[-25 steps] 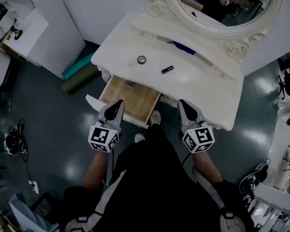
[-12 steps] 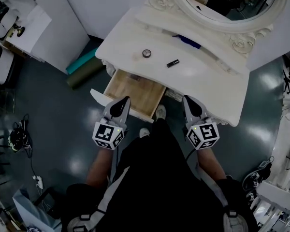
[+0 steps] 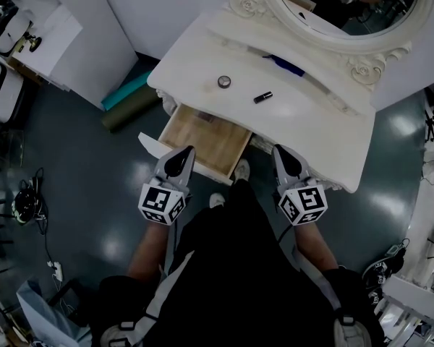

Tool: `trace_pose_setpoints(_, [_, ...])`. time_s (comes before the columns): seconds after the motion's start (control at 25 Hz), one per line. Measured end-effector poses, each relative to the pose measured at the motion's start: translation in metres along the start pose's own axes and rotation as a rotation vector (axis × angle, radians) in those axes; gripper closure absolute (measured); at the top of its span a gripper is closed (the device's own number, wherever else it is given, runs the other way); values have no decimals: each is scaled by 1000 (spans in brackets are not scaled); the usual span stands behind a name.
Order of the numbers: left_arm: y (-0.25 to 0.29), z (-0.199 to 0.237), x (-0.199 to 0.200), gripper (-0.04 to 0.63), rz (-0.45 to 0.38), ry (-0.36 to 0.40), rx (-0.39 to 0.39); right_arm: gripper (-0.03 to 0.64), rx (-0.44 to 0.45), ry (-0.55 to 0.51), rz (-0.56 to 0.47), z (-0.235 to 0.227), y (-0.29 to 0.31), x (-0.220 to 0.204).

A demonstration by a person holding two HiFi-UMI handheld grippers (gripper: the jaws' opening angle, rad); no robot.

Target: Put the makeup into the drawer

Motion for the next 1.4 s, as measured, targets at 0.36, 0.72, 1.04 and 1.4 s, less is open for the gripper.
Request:
trace_pose_setpoints(0.36, [0,5,1,591,2,1,22,617,15,-8,42,-6,10,-4])
trace_pose_setpoints(0.72, [-11,29,8,591,-36,-18,118,617,117,-99,100,-8,62,12])
trace_pose_setpoints(1.04, [-18,51,0,591,-40,-71,284,617,272,-128,162,-10,124,23])
trace_pose_setpoints(1.4, [-14,58,9,591,-54,-106,435,617,431,-171,213,-18,178,31])
Point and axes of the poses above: the fingertips, and each gripper's own axes: y forward along the fingers, z to its left, x out of its top, the point moved 4 cm from there along -y, backward along the fingers, and after that the axes turned 10 degrees about x, right-handed, at the moved point
